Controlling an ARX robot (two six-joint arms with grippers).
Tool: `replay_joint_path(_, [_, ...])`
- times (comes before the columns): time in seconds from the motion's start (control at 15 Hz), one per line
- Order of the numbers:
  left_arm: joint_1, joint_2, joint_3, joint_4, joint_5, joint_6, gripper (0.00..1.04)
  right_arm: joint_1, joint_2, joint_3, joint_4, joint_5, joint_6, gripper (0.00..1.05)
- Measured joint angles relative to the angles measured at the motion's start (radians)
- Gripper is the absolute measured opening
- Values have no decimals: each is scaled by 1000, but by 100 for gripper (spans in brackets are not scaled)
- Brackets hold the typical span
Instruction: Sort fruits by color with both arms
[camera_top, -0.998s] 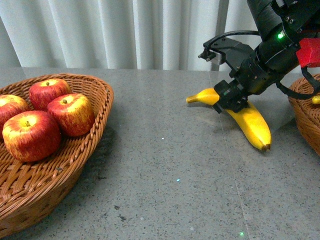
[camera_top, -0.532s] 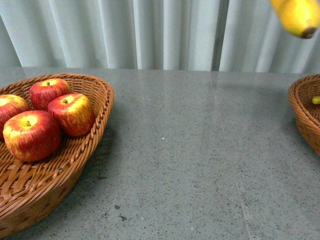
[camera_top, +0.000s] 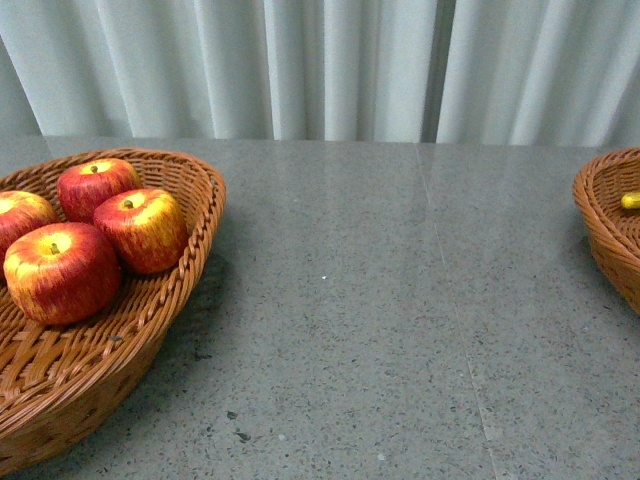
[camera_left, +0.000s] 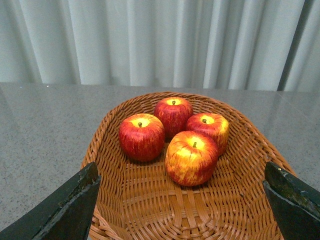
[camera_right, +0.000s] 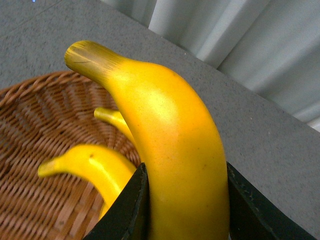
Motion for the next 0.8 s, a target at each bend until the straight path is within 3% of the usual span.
replay_joint_path(0.2, [0,0,0,0,0,0,98,-34,-13,-28,-60,-24,-93,35])
replay_joint_path(0.6, [0,0,0,0,0,0,98,12,-53,-22,-92,-87,-65,98])
replay_joint_path(0.8, [0,0,0,0,0,0,98,40,-120,8,-67,-146,21,98])
